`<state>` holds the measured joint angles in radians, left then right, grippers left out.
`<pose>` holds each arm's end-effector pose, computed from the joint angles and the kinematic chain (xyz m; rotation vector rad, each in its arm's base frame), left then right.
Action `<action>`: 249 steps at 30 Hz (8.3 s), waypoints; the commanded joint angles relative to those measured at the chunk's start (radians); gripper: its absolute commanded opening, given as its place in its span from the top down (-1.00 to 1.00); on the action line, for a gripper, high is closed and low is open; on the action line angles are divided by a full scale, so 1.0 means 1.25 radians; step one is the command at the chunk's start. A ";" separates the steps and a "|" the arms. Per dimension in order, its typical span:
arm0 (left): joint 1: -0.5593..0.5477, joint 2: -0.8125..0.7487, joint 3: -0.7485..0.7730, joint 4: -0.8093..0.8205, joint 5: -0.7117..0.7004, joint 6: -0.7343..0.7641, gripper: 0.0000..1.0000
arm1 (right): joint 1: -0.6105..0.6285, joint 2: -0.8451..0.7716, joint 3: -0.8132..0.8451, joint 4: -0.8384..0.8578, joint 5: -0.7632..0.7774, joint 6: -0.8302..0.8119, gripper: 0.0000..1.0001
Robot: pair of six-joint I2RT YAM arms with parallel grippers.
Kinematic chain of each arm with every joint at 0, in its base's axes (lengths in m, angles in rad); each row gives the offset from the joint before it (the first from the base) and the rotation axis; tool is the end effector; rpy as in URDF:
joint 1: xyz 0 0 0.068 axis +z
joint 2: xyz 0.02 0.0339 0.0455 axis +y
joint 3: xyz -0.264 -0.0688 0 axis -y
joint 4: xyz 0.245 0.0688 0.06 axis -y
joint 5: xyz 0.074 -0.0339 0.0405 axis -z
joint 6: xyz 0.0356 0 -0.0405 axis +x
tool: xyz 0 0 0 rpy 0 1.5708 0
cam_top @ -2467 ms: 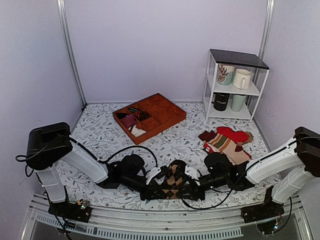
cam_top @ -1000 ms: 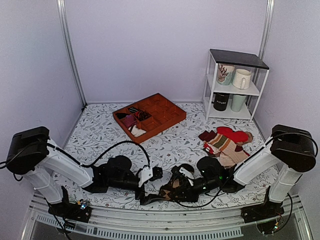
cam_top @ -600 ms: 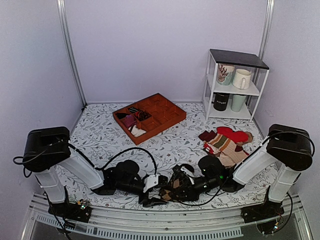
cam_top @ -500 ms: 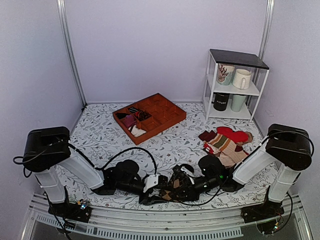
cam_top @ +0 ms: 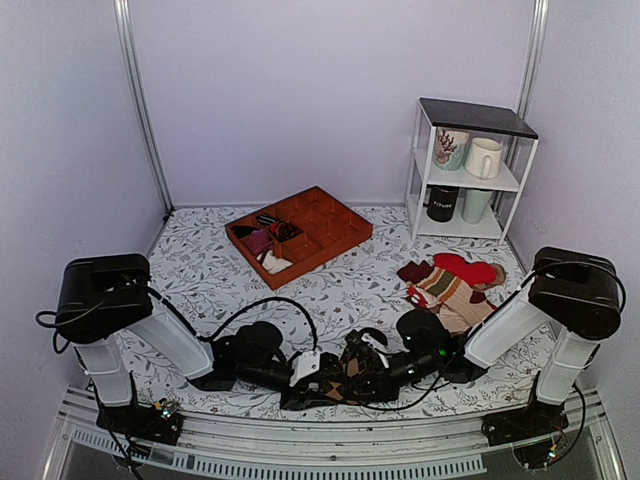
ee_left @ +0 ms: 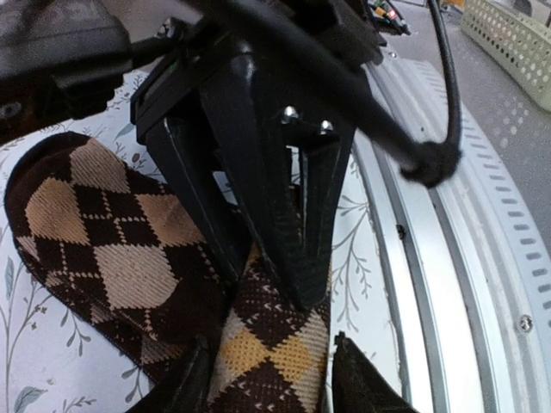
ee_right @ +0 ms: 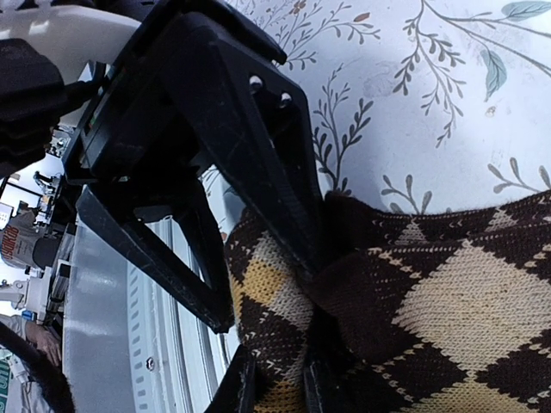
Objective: Roll the socks
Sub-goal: Roll a pair of socks at the center of the board.
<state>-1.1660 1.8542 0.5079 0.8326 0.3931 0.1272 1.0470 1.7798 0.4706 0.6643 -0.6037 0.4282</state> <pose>0.1056 -0.2811 0.0890 1.5285 1.6006 -1.0172 0.1219 0.2514 0.0885 -1.1190 2.2383 1.3998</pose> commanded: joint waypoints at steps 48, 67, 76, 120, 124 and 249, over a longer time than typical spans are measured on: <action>-0.017 -0.079 0.046 -0.503 -0.217 -0.254 1.00 | -0.091 0.052 0.289 -0.526 0.255 -0.098 0.26; -0.058 -0.196 0.009 -0.412 -0.261 -0.154 1.00 | -0.090 0.169 0.381 -0.517 0.169 -0.129 0.26; -0.033 -0.141 0.032 -0.368 -0.198 -0.094 1.00 | -0.090 0.175 0.372 -0.518 0.165 -0.131 0.25; 0.137 0.082 -0.009 -0.450 0.028 -0.515 1.00 | -0.101 -0.232 0.146 -0.336 0.140 -0.406 -0.49; 0.137 0.082 -0.008 -0.454 0.028 -0.507 1.00 | -0.072 -0.243 0.080 -0.246 0.083 -0.447 -0.53; 0.082 0.104 0.193 -0.587 -0.006 -0.217 1.00 | -0.102 -0.153 0.138 -0.408 0.096 -0.259 0.12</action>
<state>-1.0901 1.8767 0.7071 0.5041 0.3641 -0.0116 0.9031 1.7340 0.6827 0.1913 -0.6552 0.1322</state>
